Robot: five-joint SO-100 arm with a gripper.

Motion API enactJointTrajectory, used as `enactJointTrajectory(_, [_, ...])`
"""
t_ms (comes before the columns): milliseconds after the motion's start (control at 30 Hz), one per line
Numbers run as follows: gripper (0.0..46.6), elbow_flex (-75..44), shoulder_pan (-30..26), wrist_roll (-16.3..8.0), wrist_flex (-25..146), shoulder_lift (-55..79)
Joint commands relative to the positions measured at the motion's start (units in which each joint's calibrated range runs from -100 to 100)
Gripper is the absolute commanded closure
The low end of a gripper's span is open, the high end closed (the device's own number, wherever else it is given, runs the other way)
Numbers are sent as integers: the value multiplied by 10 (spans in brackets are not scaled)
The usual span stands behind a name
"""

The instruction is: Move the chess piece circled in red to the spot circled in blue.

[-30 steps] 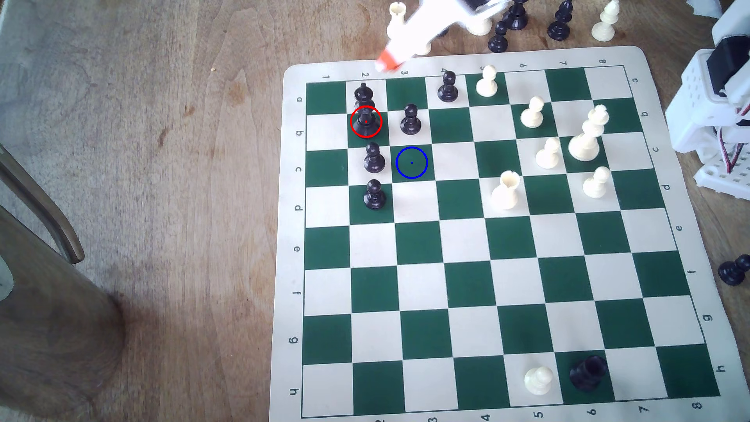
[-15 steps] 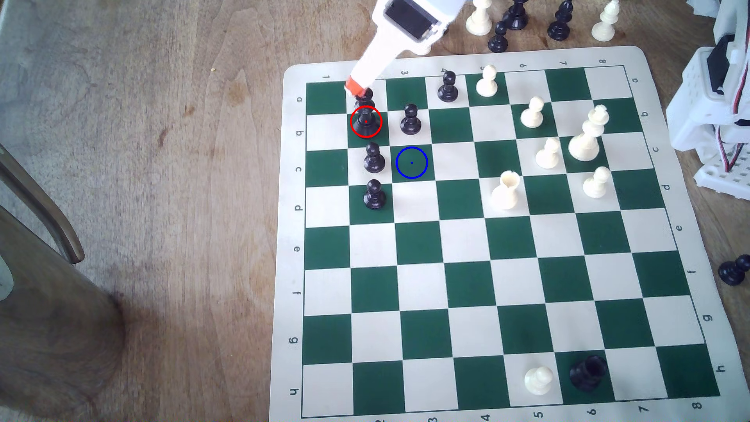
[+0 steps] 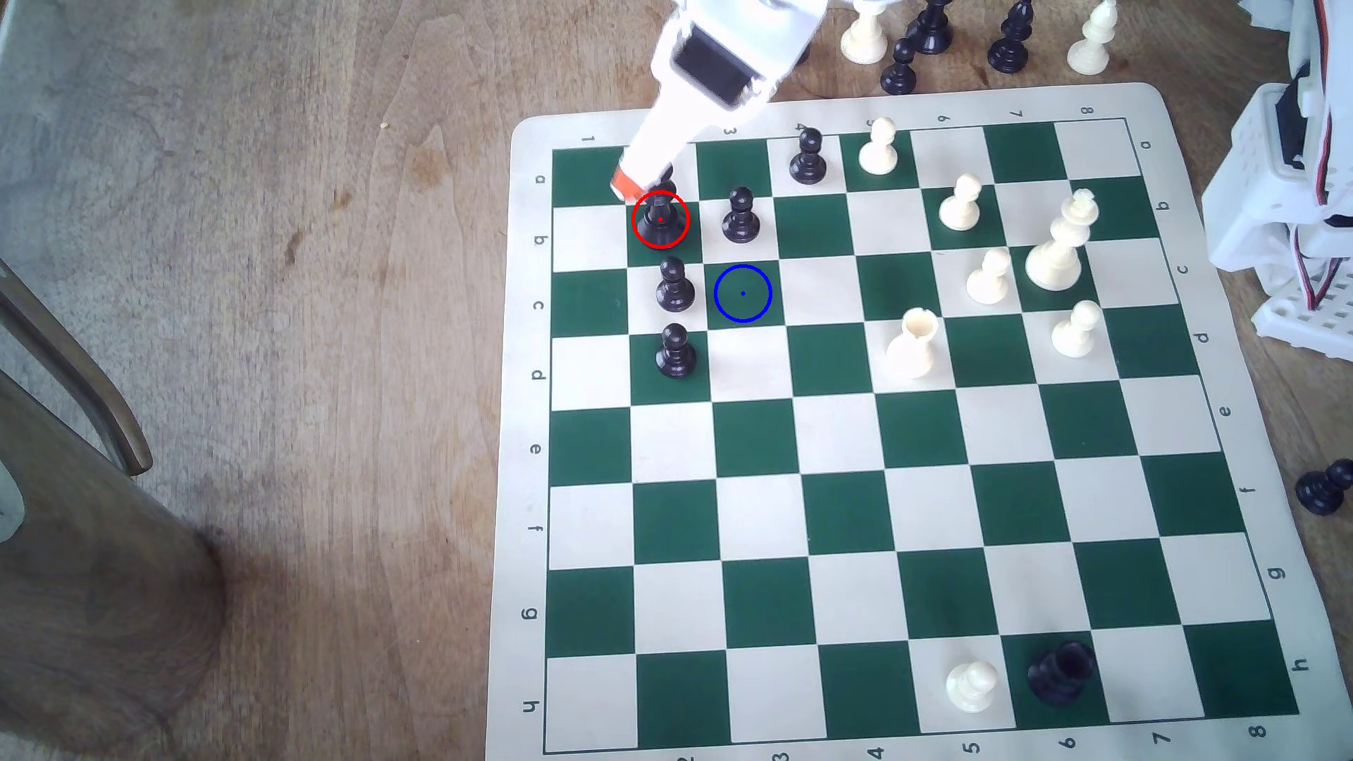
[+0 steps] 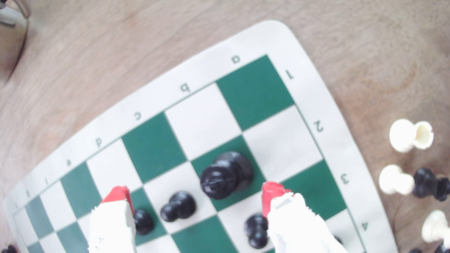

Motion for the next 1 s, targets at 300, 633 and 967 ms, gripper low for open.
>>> enactJointTrajectory(300, [175, 37, -11, -6, -65, 3])
enactJointTrajectory(633, [177, 58, -6, -5, -101, 16])
enactJointTrajectory(967, [192, 74, -6, -6, -155, 28])
